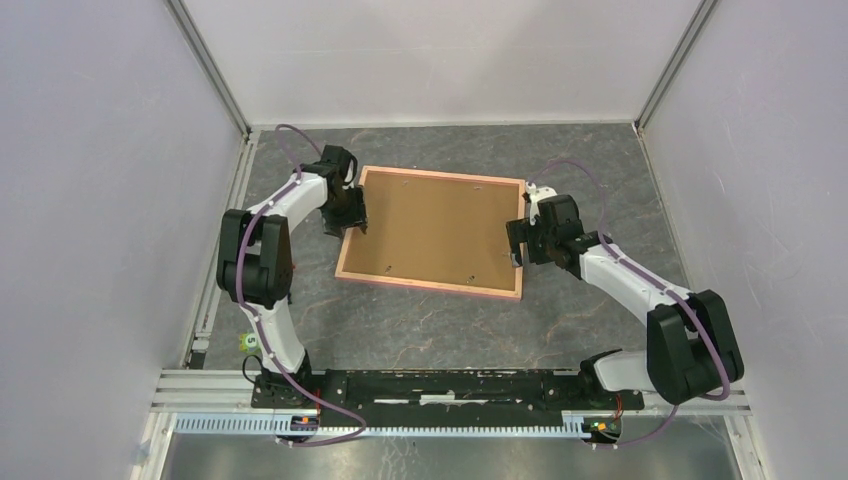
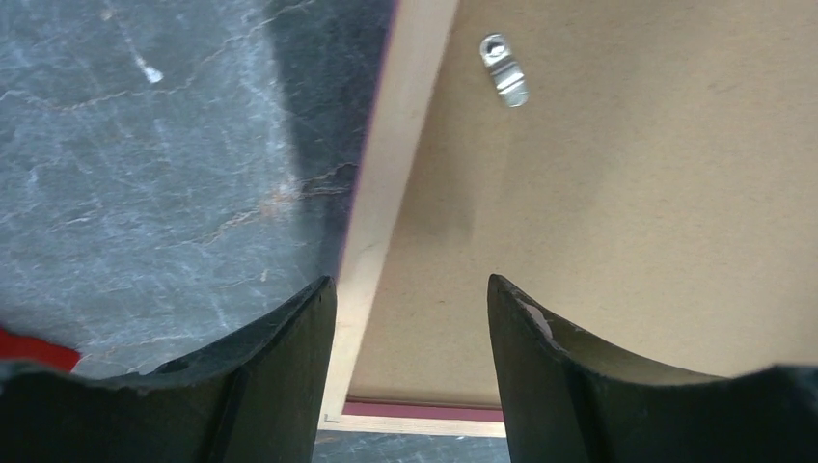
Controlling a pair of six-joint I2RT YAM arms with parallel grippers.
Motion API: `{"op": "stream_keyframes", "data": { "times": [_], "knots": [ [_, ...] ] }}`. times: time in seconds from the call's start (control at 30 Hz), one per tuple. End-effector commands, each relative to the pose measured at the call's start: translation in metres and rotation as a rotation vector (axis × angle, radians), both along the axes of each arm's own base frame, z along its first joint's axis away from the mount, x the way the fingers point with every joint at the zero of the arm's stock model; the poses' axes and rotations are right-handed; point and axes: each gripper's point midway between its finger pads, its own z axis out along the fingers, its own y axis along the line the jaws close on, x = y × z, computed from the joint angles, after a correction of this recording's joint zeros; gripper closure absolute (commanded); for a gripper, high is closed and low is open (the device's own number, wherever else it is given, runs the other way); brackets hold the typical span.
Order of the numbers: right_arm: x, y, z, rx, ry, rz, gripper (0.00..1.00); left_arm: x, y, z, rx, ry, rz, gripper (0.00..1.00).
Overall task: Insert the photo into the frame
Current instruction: Install the photo frame at the center of the board.
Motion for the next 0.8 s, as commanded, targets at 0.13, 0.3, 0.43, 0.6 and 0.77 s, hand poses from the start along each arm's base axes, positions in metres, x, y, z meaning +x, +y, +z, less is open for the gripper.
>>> {"op": "stream_keyframes", "data": {
  "times": [0.13, 0.3, 0.43, 0.6, 0.77],
  "knots": [
    [0.012, 0.006, 0.004, -0.002, -0.016, 0.036, 0.02, -0.009, 0.034, 0.006, 0.168, -0.025, -0.014, 0.38],
    [0.020, 0.010, -0.001, 0.003, 0.005, 0.032, 0.03, -0.006, 0.030, -0.008, 0.156, 0.011, -0.028, 0.49],
    [0.026, -0.010, -0.002, -0.025, 0.014, -0.124, 0.04, -0.008, 0.032, -0.018, 0.168, 0.036, -0.033, 0.56],
    [0.027, -0.003, -0.005, 0.039, 0.022, -0.160, 0.12, -0.010, 0.032, -0.023, 0.169, 0.052, -0.037, 0.72],
    [0.036, 0.016, -0.004, 0.084, -0.014, -0.045, 0.15, -0.010, 0.029, -0.025, 0.158, 0.054, -0.038, 0.75]
  ]
}}
